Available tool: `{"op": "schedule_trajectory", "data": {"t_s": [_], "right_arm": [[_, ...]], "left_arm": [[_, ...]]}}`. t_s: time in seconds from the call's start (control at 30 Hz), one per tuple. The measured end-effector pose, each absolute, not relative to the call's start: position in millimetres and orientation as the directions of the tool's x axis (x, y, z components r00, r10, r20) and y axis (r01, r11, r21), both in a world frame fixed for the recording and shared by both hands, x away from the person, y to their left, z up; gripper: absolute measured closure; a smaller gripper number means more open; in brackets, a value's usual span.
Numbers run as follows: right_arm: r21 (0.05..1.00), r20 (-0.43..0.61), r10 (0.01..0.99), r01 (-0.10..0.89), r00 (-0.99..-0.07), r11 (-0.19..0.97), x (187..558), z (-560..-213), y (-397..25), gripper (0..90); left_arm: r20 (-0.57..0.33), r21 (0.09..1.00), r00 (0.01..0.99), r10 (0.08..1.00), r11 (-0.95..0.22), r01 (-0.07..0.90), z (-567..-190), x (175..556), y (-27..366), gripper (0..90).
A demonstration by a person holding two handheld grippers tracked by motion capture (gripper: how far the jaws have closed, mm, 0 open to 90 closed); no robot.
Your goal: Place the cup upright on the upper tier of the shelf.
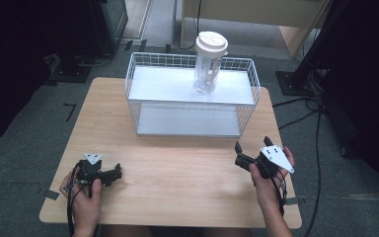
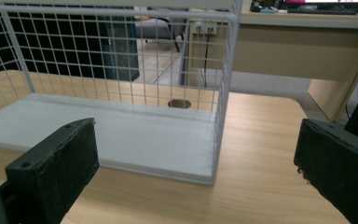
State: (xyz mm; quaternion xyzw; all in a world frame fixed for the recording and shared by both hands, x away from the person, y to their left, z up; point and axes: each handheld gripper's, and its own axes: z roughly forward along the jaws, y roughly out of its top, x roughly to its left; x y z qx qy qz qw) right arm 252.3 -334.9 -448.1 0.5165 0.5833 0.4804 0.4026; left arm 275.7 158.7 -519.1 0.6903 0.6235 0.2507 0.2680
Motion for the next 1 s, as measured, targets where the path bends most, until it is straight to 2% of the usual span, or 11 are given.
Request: {"op": "schedule_trajectory", "data": {"t_s": [1.0], "right_arm": [[0.935, 0.013, 1.000, 0.354, -0.017, -0.006, 215, -497, -388, 0.0]], "left_arm": [[0.011, 0.684, 0.095, 0.995, -0.077, 0.725, -519, 276, 159, 0.0]]}}
